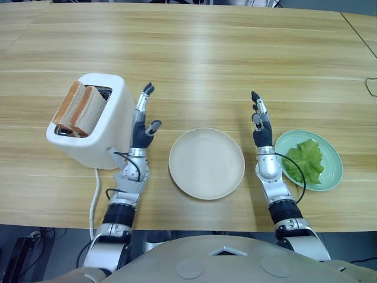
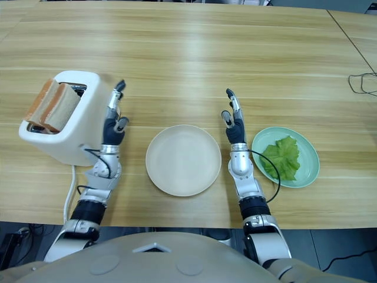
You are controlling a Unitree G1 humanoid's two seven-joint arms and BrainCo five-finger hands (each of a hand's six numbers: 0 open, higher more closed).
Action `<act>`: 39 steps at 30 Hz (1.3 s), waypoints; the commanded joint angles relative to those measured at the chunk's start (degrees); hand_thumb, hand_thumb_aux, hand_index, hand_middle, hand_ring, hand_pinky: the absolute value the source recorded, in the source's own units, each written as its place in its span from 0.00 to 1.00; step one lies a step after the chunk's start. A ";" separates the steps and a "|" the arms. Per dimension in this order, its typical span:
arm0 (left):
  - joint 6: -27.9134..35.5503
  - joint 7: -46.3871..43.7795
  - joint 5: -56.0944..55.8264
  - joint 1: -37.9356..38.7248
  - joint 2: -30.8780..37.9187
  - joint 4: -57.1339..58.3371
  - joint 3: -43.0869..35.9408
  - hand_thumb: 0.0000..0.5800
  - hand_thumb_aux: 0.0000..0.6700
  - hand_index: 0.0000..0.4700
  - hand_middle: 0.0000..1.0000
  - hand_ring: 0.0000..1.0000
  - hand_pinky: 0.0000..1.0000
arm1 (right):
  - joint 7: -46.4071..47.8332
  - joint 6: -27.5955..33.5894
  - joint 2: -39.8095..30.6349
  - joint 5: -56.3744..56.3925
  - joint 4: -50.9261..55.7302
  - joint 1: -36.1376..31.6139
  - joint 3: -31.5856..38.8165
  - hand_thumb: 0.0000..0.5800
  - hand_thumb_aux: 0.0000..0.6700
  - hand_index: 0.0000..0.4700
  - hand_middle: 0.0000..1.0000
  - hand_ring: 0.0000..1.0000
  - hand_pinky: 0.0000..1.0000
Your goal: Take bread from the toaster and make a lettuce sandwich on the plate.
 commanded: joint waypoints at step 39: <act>28.15 1.42 10.27 8.38 25.34 8.54 12.82 0.65 0.41 0.40 0.00 0.00 0.00 | -1.68 -0.92 -1.55 -4.53 -2.99 2.25 2.50 0.00 0.00 0.00 0.00 0.00 0.00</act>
